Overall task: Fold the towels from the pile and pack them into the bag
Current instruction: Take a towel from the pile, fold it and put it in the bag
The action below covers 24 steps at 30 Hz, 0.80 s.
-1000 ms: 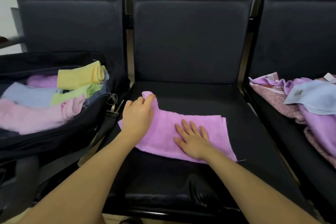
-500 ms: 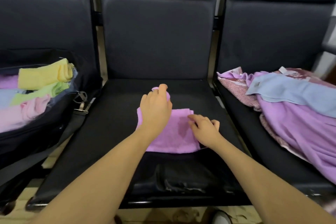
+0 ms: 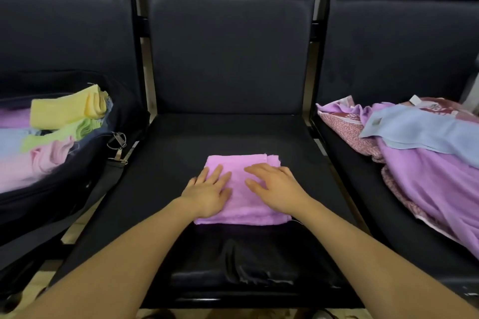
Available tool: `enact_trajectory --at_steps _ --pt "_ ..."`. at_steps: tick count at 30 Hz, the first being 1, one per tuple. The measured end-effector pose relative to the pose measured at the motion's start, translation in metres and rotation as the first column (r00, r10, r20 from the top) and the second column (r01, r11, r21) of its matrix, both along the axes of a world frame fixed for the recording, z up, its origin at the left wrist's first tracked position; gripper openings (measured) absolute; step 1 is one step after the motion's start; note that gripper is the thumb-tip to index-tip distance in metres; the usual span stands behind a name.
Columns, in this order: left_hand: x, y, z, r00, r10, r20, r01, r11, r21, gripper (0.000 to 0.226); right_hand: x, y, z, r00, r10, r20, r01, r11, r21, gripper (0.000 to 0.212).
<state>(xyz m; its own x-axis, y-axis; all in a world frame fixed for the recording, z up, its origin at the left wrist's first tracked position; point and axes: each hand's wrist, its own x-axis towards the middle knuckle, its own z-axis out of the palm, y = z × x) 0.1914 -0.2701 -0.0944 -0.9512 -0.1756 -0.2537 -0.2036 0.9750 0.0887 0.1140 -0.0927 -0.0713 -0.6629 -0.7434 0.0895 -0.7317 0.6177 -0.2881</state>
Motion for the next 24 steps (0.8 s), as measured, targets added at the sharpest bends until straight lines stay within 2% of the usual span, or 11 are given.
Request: enact_trajectory --at_steps 4,7,13,15,18,19,21,24 --pt "-0.005 -0.015 -0.011 0.997 0.074 -0.018 -0.075 0.995 -0.072 0.057 -0.008 0.002 -0.008 0.996 -0.022 0.086 -0.012 0.926 0.378 0.061" --pt "-0.01 -0.022 -0.014 0.993 0.097 -0.063 -0.102 0.992 -0.079 0.057 -0.017 0.002 -0.017 1.0 -0.016 0.021 0.004 0.88 0.476 0.064" --pt "-0.007 -0.024 -0.008 0.986 0.058 -0.155 -0.066 0.997 -0.047 0.058 -0.021 -0.008 -0.018 0.999 -0.034 -0.014 0.036 0.904 0.425 0.064" --pt "0.0 -0.026 -0.003 0.977 -0.01 -0.214 -0.014 0.994 -0.108 0.059 -0.018 -0.004 -0.015 1.0 -0.018 0.006 0.015 0.957 0.291 0.058" --pt "0.015 -0.027 0.006 0.936 -0.172 -0.306 0.121 0.977 -0.176 0.071 -0.008 0.004 -0.008 0.995 0.104 0.0 -0.104 0.992 0.065 0.046" --pt "0.021 -0.028 0.005 0.914 -0.244 -0.325 0.187 0.962 -0.199 0.064 -0.005 0.005 -0.006 0.99 0.144 0.012 -0.144 0.989 0.04 0.045" --pt "0.033 -0.03 0.002 0.861 -0.388 -0.329 0.304 0.911 -0.277 0.048 0.003 0.005 -0.005 0.98 0.195 0.032 -0.197 0.977 0.079 0.041" --pt "0.046 -0.034 0.005 0.834 -0.465 -0.297 0.409 0.883 -0.231 0.055 0.01 0.006 -0.01 0.96 0.267 -0.088 -0.243 0.945 0.217 0.044"
